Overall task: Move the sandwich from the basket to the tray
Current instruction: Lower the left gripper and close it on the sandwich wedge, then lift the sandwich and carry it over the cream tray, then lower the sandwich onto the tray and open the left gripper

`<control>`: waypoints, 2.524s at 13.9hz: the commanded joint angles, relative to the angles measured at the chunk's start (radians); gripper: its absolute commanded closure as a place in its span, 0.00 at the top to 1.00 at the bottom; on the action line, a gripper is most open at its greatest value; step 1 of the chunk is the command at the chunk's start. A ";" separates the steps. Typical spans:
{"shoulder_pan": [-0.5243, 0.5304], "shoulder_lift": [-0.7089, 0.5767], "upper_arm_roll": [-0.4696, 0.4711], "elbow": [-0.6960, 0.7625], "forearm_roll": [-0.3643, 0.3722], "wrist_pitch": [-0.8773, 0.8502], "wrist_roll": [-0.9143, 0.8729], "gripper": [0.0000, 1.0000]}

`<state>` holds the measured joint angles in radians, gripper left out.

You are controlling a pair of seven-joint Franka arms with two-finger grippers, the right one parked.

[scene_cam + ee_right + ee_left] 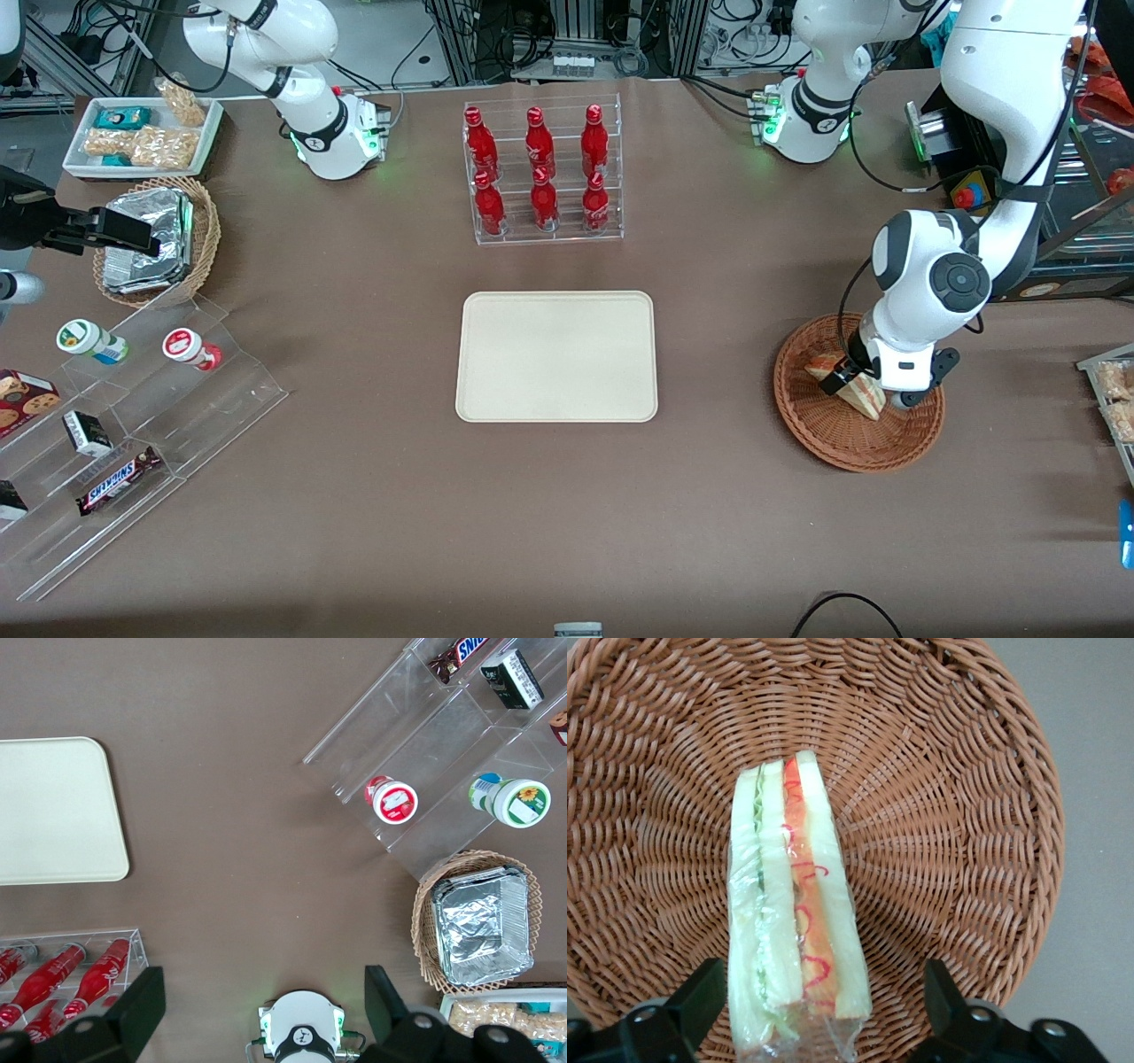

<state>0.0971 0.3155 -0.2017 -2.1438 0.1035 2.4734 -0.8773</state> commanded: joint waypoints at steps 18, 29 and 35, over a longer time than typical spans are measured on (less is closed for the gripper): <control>-0.007 -0.081 -0.183 0.140 0.016 -0.261 -0.065 0.13; -0.256 0.195 -0.449 0.345 0.123 -0.242 -0.065 0.16; -0.378 0.370 -0.446 0.530 0.165 -0.229 -0.089 0.22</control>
<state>-0.2586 0.6226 -0.6517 -1.6865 0.2460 2.2482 -0.9512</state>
